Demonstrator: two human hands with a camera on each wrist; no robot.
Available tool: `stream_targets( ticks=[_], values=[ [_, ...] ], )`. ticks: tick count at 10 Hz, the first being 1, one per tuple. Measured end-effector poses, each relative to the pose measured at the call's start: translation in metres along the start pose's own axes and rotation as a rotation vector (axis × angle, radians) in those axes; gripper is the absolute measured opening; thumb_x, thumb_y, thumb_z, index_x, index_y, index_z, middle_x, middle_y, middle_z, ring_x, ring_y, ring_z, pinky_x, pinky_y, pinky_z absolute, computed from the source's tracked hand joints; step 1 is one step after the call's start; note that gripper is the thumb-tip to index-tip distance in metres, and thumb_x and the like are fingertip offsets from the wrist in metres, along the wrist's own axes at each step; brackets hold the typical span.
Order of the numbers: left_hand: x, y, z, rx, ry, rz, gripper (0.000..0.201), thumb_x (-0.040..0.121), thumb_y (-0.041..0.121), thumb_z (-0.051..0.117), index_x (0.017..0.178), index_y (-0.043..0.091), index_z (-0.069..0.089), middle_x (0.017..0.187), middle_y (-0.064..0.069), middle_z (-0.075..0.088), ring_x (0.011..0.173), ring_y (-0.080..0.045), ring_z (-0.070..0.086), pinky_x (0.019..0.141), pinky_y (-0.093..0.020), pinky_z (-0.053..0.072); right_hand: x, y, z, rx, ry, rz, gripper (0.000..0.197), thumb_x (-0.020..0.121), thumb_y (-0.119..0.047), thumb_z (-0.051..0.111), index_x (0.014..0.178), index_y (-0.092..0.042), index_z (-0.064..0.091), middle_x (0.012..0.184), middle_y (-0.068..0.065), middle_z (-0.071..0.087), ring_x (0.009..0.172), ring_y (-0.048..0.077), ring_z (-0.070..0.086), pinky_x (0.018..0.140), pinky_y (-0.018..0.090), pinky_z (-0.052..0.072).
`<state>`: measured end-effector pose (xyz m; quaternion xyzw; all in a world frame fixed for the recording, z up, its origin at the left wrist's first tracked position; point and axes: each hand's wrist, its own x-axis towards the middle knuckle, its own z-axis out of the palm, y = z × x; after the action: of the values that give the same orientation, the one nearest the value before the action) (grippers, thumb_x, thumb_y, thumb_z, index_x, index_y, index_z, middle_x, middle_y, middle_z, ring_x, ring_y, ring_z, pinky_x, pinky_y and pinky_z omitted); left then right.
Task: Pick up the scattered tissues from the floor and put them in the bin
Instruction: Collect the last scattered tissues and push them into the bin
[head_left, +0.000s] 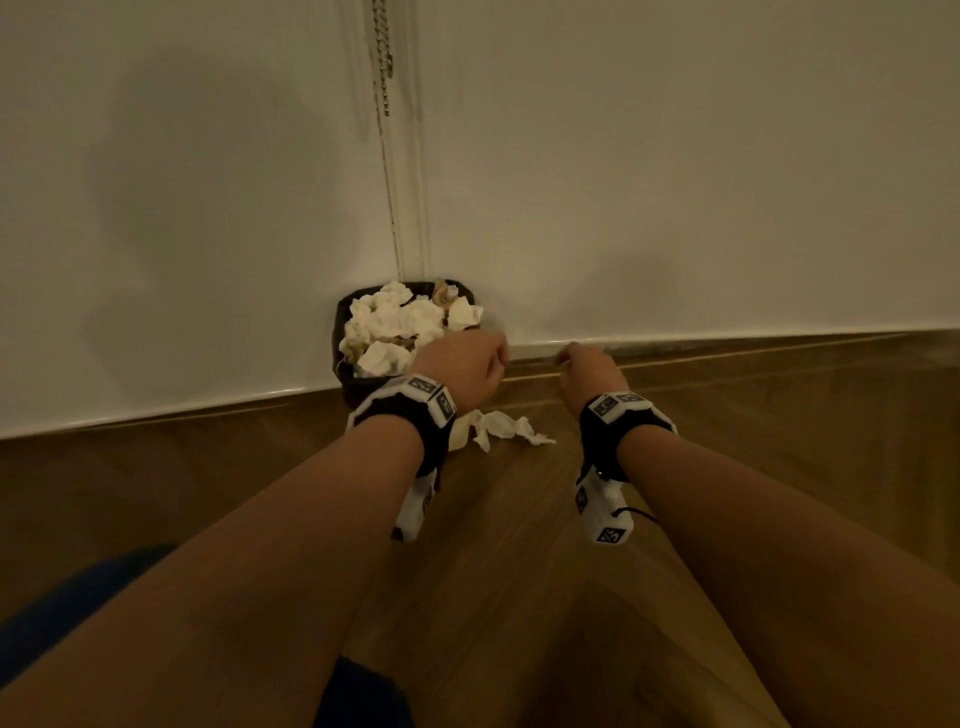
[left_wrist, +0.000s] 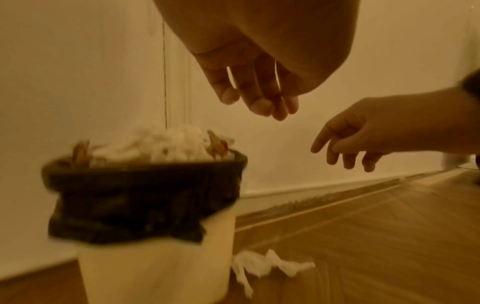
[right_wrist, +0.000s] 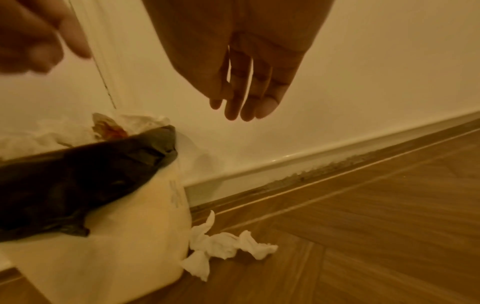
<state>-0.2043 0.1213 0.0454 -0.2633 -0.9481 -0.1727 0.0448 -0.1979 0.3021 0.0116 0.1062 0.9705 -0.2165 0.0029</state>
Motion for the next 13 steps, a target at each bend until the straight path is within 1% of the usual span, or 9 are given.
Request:
stream_targets(
  ticks=[1, 2, 3, 6, 8, 9, 10, 12, 13],
  values=[
    [-0.008, -0.006, 0.049, -0.012, -0.239, -0.147, 0.021, 0.093, 0.020, 0.042, 0.107, 0.022, 0.057, 0.111, -0.003, 0.059, 0.100, -0.021, 0.058, 0.079, -0.033, 0.047, 0.003, 0.019, 0.013, -0.031, -0.093, 0.051, 0.031, 0.093, -0.010, 0.047, 0.124, -0.011, 0.052, 0.125, 0.014, 0.056, 0.113, 0.031, 0.055, 0.090, 0.036, 0.045],
    [-0.019, -0.018, 0.102, 0.039, -0.496, -0.233, 0.032, 0.095, 0.014, 0.043, 0.126, 0.017, 0.052, 0.129, -0.009, 0.051, 0.115, -0.025, 0.052, 0.092, -0.033, 0.044, 0.010, 0.030, 0.033, -0.083, -0.223, 0.071, 0.038, 0.094, -0.014, 0.050, 0.131, -0.011, 0.045, 0.133, 0.015, 0.047, 0.119, 0.033, 0.050, 0.095, 0.039, 0.044],
    [-0.019, -0.025, 0.139, 0.054, -0.545, -0.268, 0.039, 0.094, 0.010, 0.042, 0.133, 0.015, 0.046, 0.132, -0.011, 0.048, 0.116, -0.027, 0.051, 0.095, -0.034, 0.043, 0.019, 0.035, 0.055, -0.163, -0.365, 0.056, 0.047, 0.094, -0.018, 0.050, 0.138, -0.012, 0.036, 0.140, 0.016, 0.037, 0.126, 0.037, 0.042, 0.102, 0.043, 0.040],
    [0.029, -0.025, 0.207, 0.060, -0.482, -0.371, 0.044, 0.092, 0.012, 0.047, 0.136, 0.012, 0.042, 0.150, -0.016, 0.017, 0.136, -0.036, 0.028, 0.109, -0.042, 0.030, 0.057, 0.042, 0.113, -0.483, -0.604, -0.178, 0.041, 0.095, -0.013, 0.045, 0.136, -0.017, 0.046, 0.145, 0.012, 0.028, 0.132, 0.038, 0.024, 0.109, 0.045, 0.025],
    [0.021, -0.035, 0.234, 0.092, -0.548, -0.484, 0.058, 0.097, 0.015, 0.040, 0.149, 0.012, 0.016, 0.154, -0.020, 0.005, 0.141, -0.038, 0.016, 0.114, -0.044, 0.023, 0.084, 0.052, 0.130, -0.536, -0.585, -0.146, 0.041, 0.093, -0.022, 0.049, 0.133, -0.017, 0.047, 0.144, 0.011, 0.032, 0.133, 0.033, 0.027, 0.110, 0.044, 0.027],
    [0.007, -0.042, 0.239, 0.141, -0.570, -0.491, 0.059, 0.097, 0.014, 0.034, 0.149, 0.010, 0.006, 0.154, -0.014, 0.011, 0.141, -0.032, 0.017, 0.112, -0.043, 0.026, 0.091, 0.059, 0.134, -0.466, -0.539, -0.100, 0.046, 0.092, -0.021, 0.050, 0.136, -0.013, 0.043, 0.141, 0.013, 0.033, 0.128, 0.037, 0.032, 0.108, 0.042, 0.031],
    [-0.006, -0.041, 0.236, 0.135, -0.480, -0.516, 0.053, 0.097, 0.013, 0.033, 0.146, 0.013, 0.015, 0.146, -0.013, 0.031, 0.133, -0.029, 0.032, 0.101, -0.042, 0.037, 0.090, 0.067, 0.142, -0.349, -0.488, -0.107, 0.057, 0.088, -0.015, 0.054, 0.141, -0.014, 0.033, 0.144, 0.011, 0.031, 0.128, 0.038, 0.031, 0.107, 0.043, 0.032],
    [-0.018, -0.045, 0.228, 0.148, -0.510, -0.476, 0.061, 0.096, 0.014, 0.039, 0.148, 0.024, 0.011, 0.139, -0.013, 0.035, 0.123, -0.030, 0.040, 0.093, -0.042, 0.043, 0.073, 0.062, 0.169, -0.373, -0.684, -0.318, 0.088, 0.085, -0.010, 0.059, 0.148, -0.041, 0.005, 0.158, -0.003, -0.001, 0.142, 0.041, 0.007, 0.113, 0.052, 0.020],
    [-0.022, -0.049, 0.226, 0.156, -0.556, -0.484, 0.049, 0.099, 0.016, 0.032, 0.146, 0.023, 0.020, 0.138, -0.016, 0.036, 0.122, -0.032, 0.043, 0.094, -0.042, 0.042, 0.062, 0.063, 0.180, -0.288, -0.716, -0.261, 0.062, 0.093, -0.017, 0.048, 0.146, -0.037, 0.023, 0.158, 0.001, 0.003, 0.142, 0.039, 0.012, 0.114, 0.049, 0.022]
  ],
)
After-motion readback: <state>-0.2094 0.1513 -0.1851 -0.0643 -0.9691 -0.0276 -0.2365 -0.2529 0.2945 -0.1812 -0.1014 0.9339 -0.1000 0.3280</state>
